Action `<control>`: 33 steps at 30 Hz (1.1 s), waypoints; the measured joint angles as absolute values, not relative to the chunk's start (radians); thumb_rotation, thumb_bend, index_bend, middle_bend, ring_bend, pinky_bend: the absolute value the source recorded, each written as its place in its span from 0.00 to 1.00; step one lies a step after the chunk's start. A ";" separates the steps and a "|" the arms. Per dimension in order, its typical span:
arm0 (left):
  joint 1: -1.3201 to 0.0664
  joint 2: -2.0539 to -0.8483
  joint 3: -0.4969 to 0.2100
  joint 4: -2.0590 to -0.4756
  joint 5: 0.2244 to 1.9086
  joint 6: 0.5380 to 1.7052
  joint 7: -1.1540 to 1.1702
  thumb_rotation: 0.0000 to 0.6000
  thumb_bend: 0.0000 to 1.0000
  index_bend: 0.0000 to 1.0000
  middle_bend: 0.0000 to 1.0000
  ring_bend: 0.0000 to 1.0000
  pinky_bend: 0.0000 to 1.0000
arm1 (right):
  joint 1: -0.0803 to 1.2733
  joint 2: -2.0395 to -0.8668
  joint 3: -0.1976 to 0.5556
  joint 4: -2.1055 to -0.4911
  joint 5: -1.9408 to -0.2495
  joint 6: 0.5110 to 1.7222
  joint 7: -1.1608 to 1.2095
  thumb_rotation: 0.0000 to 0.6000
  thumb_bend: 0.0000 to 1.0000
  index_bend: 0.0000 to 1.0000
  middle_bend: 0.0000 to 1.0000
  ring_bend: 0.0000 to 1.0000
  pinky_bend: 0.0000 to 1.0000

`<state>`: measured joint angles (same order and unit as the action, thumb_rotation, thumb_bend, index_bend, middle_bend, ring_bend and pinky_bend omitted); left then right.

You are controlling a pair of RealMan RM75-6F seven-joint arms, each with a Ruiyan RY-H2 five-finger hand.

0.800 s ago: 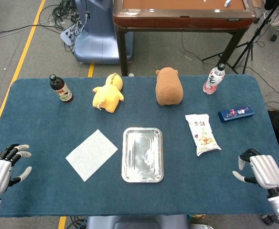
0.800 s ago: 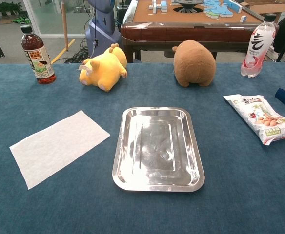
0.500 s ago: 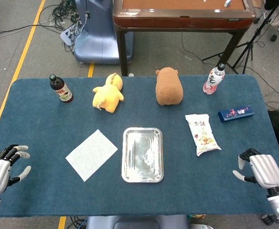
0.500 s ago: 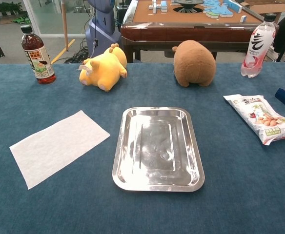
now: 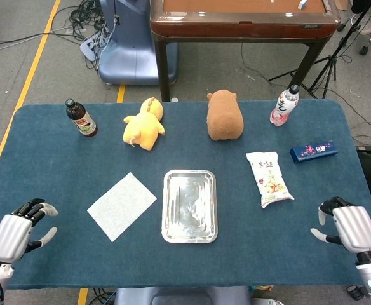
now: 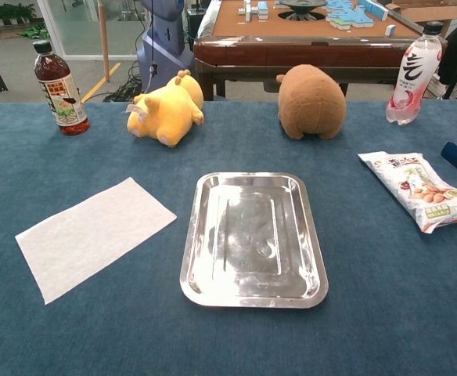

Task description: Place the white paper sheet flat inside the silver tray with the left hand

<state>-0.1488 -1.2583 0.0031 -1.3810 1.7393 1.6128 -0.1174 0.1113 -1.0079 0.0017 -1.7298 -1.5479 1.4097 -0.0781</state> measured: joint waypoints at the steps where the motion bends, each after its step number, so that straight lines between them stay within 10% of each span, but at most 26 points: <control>1: -0.155 -1.260 0.011 -1.379 1.744 1.594 -0.111 1.00 0.23 0.43 0.42 0.26 0.44 | 0.105 -1.004 0.005 -1.745 -1.547 1.427 -0.095 1.00 0.11 0.68 0.49 0.34 0.40; 8: -0.204 -1.270 0.037 -1.370 1.760 1.491 -0.075 1.00 0.23 0.43 0.27 0.20 0.42 | 0.076 -0.971 0.018 -1.821 -1.545 1.485 -0.133 1.00 0.11 0.68 0.48 0.33 0.35; 17: -0.272 -1.229 0.039 -1.402 1.768 1.411 -0.052 1.00 0.23 0.35 0.11 0.01 0.18 | 0.083 -0.961 0.020 -1.830 -1.534 1.452 -0.117 1.00 0.11 0.68 0.46 0.32 0.35; 22: -0.304 -1.222 0.039 -1.401 1.777 1.372 0.009 1.00 0.23 0.20 0.11 0.09 0.31 | 0.085 -0.960 0.021 -1.830 -1.533 1.446 -0.108 1.00 0.11 0.68 0.45 0.31 0.35; 28: -0.337 -1.232 0.031 -1.376 1.805 1.372 0.046 1.00 0.23 0.07 0.54 0.61 0.86 | 0.087 -0.955 0.021 -1.831 -1.527 1.435 -0.092 1.00 0.11 0.68 0.42 0.28 0.35; 33: -0.360 -1.244 0.034 -1.351 1.811 1.356 0.016 1.00 0.23 0.16 0.85 0.79 0.98 | 0.088 -0.951 0.023 -1.830 -1.525 1.433 -0.080 1.00 0.11 0.68 0.42 0.28 0.35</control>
<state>-0.3603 -1.2441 0.0341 -1.3509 1.8105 1.3557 0.0159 0.0881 -0.9509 0.0230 -1.8297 -1.5250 1.4330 -0.0797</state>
